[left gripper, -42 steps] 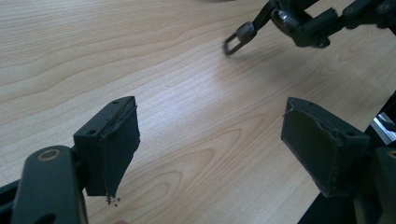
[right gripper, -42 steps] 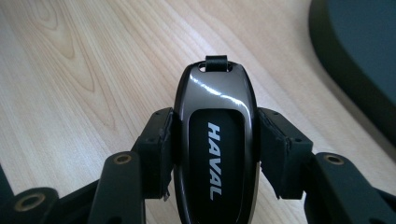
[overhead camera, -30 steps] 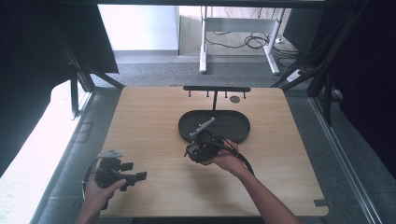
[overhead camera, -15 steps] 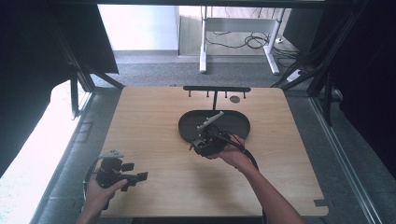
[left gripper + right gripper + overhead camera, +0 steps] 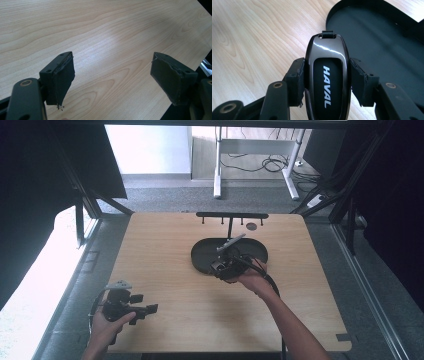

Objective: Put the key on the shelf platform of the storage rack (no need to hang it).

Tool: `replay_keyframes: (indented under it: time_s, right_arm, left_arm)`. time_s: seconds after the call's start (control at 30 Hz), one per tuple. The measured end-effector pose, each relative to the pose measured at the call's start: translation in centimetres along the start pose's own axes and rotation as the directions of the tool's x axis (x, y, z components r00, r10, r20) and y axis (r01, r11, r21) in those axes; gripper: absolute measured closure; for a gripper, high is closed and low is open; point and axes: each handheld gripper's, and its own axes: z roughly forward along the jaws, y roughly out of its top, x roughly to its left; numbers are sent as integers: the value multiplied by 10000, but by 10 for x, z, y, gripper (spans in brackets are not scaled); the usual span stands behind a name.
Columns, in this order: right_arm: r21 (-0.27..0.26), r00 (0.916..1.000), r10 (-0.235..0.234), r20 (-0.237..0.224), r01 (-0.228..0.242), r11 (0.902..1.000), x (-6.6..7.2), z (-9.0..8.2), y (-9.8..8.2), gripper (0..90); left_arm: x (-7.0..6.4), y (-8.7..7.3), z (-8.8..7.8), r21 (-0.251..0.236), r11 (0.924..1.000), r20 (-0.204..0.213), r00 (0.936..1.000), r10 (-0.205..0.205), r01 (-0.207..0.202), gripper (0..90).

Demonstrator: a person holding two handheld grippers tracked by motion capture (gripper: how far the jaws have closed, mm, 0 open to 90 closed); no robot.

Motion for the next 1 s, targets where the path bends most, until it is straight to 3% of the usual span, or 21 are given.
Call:
replay_keyframes:
  time_s: [1.0]
  right_arm:
    - [-227, 9949, 756, 662, -743, 9970, -39, -4, 16, 498]
  left_arm:
    - [1, 0, -2, -41, 10000, -11, 10000, -8, 8, 197]
